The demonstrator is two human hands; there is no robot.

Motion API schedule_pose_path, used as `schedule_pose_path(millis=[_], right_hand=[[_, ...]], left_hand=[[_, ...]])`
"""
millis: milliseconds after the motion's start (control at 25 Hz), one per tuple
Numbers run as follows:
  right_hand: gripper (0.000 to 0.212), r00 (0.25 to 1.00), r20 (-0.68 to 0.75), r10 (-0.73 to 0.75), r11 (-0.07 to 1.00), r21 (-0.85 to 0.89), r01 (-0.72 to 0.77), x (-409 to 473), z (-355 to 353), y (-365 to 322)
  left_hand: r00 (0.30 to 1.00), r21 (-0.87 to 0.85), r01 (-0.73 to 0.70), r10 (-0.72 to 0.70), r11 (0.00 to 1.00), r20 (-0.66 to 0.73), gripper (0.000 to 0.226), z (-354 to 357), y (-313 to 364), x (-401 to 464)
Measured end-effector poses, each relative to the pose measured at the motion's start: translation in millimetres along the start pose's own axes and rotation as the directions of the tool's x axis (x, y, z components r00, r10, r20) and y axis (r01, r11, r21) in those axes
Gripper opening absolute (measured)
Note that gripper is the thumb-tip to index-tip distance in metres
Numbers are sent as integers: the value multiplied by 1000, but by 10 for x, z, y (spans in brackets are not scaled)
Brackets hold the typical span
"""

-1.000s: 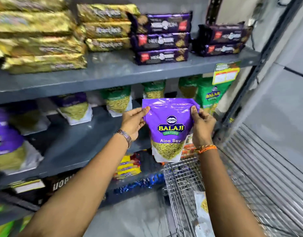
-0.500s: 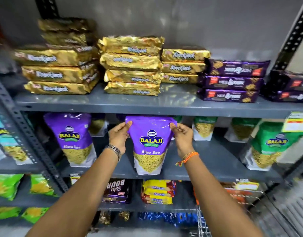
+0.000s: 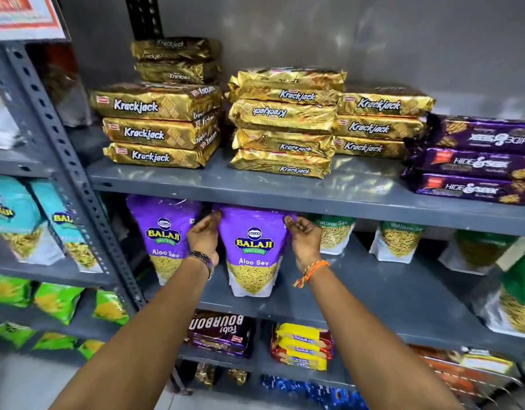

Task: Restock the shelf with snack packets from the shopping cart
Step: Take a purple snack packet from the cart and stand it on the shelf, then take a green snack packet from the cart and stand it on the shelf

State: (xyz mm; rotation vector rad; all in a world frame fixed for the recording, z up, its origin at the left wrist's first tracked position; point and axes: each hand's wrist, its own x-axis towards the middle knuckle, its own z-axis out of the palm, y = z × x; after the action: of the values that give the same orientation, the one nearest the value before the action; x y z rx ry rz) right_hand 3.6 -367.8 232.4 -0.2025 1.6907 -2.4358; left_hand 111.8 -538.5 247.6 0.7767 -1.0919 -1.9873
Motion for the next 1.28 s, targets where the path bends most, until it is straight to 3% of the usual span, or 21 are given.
schedule_pose_path(millis=[360,480,560,880,1120,1280], right_hand=[[21,998,55,9,998,-61,-5,-13,-74,-47],[43,998,63,-1,1000,-25,3,-42,-182,-95],[47,999,47,-24,999,-21,25,-89,-295,-132],[43,986,-163,-43,999,-32,38,-519,-1345,-144],[40,891,-453,-27,997,-72,-6,-1232,-2639,-71],[42,746,-666,7,999,-27,-33,-1867,-3533,23]], left_hand=[[1000,2,12,-12,1000,15,20,-172,-50,9],[995,5,-23,23,1000,-92,21,-226,-120,-106],[991,-24,2,-6,1000,-137,22,-225,-177,-242],[971,178,118,-151,977,187,23,155,-807,-1012],[848,360,221,-361,906,388,23,722,-1576,-1651],[680,513,216,-506,830,531,23,1158,-2165,-2272]])
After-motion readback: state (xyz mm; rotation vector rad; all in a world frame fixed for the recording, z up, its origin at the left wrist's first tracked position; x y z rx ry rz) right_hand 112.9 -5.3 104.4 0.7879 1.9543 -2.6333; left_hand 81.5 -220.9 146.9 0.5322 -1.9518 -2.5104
